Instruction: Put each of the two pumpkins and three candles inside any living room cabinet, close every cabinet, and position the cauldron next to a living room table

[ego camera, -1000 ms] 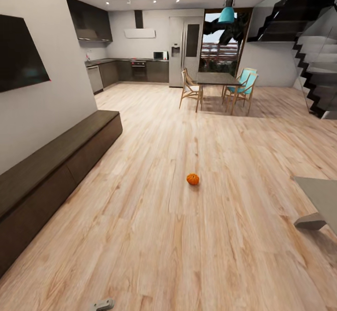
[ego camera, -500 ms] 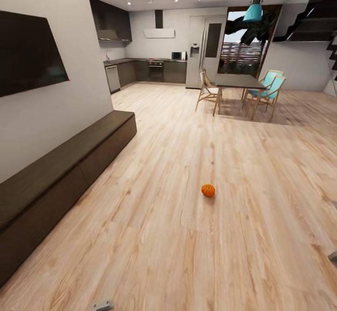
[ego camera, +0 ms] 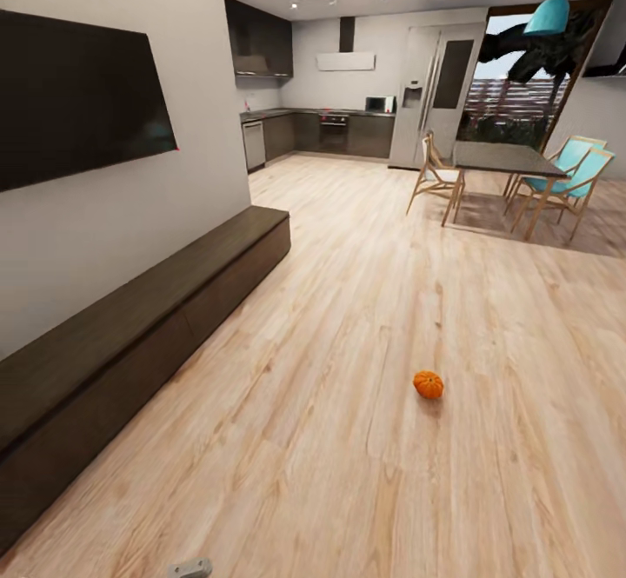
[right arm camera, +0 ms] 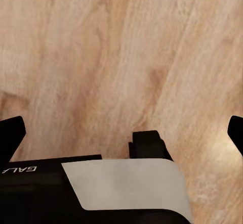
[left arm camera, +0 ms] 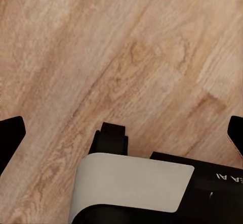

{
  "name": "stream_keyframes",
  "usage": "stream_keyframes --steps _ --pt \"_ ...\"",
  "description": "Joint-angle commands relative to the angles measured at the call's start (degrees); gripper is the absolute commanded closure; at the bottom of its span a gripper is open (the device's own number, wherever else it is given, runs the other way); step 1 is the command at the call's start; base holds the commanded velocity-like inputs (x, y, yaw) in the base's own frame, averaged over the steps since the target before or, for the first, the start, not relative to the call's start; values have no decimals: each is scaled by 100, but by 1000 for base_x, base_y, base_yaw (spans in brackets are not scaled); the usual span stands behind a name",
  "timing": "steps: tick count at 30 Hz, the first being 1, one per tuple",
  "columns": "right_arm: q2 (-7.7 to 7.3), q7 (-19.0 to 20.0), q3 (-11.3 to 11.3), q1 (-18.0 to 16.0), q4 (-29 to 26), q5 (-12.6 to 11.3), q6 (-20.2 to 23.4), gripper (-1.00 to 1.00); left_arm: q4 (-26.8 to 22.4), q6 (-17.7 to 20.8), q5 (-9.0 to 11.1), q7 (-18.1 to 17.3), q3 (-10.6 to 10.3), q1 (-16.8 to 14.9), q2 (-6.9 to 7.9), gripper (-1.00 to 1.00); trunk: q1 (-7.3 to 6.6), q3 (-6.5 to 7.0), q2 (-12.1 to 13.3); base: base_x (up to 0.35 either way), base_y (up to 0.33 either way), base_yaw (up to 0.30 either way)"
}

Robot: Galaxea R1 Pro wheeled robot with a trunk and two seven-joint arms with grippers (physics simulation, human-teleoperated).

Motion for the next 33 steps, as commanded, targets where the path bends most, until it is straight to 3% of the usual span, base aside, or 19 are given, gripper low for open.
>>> stream_keyframes --steps 1,19,33 --pt "1 1 0 0 0 0 0 -100 0 0 0 0 0 1 0 -100 0 0 0 328 0 285" --pt "-4 4 -4 0 0 0 0 -100 4 0 0 0 0 2 17 -100 0 0 0 331 0 281" --pt "-52 65 -9 0 0 9 -30 -100 6 0 0 0 0 8 25 -100 0 0 0 336 0 25"
